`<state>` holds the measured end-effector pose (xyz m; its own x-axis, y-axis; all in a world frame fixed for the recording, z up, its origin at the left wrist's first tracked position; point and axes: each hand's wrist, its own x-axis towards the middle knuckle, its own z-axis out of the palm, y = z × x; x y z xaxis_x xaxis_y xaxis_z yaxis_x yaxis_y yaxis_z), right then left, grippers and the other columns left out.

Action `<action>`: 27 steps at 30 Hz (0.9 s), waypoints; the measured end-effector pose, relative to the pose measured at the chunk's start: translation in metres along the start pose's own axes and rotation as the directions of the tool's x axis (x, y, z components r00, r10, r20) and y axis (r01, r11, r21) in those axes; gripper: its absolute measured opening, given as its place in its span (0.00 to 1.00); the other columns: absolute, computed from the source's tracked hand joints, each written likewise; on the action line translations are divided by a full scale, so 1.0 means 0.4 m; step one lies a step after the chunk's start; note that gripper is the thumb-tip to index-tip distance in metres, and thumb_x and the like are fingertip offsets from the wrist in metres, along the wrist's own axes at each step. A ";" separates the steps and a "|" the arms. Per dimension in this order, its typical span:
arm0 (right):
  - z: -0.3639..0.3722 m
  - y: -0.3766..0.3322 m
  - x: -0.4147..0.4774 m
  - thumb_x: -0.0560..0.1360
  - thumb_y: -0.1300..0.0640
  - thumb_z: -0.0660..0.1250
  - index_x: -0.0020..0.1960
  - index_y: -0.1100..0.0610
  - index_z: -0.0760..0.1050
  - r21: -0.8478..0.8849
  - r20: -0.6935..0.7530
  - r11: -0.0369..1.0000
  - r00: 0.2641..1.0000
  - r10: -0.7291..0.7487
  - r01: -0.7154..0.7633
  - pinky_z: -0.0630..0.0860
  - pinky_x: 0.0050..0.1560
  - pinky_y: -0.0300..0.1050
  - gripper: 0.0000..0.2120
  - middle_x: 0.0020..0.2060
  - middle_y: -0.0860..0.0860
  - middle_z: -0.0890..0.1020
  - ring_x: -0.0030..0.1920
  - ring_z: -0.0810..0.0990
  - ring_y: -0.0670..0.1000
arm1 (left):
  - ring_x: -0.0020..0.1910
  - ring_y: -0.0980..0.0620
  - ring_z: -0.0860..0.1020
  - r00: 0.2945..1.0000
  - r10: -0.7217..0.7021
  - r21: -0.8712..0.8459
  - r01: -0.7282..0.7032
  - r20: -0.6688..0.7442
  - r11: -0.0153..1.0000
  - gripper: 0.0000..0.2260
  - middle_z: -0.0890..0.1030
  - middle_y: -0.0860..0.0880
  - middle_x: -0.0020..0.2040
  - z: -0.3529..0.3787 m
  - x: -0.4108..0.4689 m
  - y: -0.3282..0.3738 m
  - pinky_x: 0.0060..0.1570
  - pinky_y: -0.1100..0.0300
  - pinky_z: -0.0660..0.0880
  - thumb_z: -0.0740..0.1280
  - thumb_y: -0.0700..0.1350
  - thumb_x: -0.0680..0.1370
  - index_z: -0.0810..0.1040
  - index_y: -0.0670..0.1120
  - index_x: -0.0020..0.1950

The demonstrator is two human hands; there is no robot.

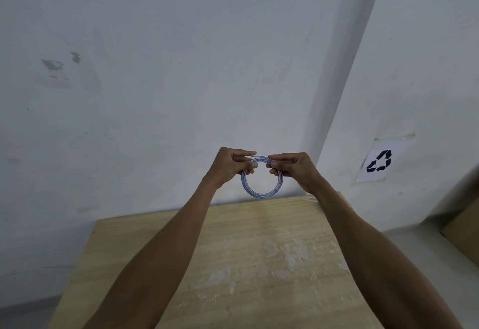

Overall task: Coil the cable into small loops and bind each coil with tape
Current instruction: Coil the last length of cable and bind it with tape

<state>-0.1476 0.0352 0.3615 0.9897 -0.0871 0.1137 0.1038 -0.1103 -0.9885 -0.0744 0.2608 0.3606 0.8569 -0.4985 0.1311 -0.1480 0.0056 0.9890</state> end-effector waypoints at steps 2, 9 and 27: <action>-0.003 0.002 -0.004 0.77 0.68 0.71 0.60 0.66 0.82 -0.019 -0.008 1.000 1.000 -0.009 0.008 0.83 0.50 0.47 0.12 0.48 0.63 0.87 0.44 0.86 0.57 | 0.40 0.41 0.86 1.000 0.002 -0.003 -0.002 -0.023 1.000 0.14 0.87 0.35 0.46 0.009 0.003 -0.010 0.51 0.50 0.84 0.78 0.34 0.72 0.85 0.35 0.57; -0.003 0.021 -0.029 0.75 0.66 0.74 0.60 0.66 0.81 0.004 -0.102 0.999 0.993 -0.052 0.053 0.83 0.49 0.46 0.14 0.46 0.64 0.87 0.43 0.87 0.57 | 0.44 0.41 0.86 0.994 0.018 -0.046 -0.023 -0.108 0.999 0.12 0.87 0.38 0.47 0.058 0.010 -0.043 0.53 0.50 0.84 0.78 0.34 0.73 0.85 0.35 0.56; -0.117 0.029 -0.088 0.74 0.66 0.75 0.65 0.60 0.80 -0.141 0.056 0.989 0.997 0.058 -0.050 0.84 0.52 0.51 0.20 0.47 0.62 0.87 0.49 0.88 0.61 | 0.45 0.42 0.86 0.988 -0.147 -0.289 0.130 -0.038 0.948 0.11 0.87 0.36 0.49 0.142 0.025 -0.069 0.50 0.58 0.83 0.77 0.33 0.73 0.85 0.34 0.54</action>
<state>-0.1859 -0.0094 0.3509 0.9980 -0.0380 0.0505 0.0397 -0.2447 -0.9688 -0.0896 0.2065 0.3307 0.8874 -0.4608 -0.0133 0.1138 0.1909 0.9750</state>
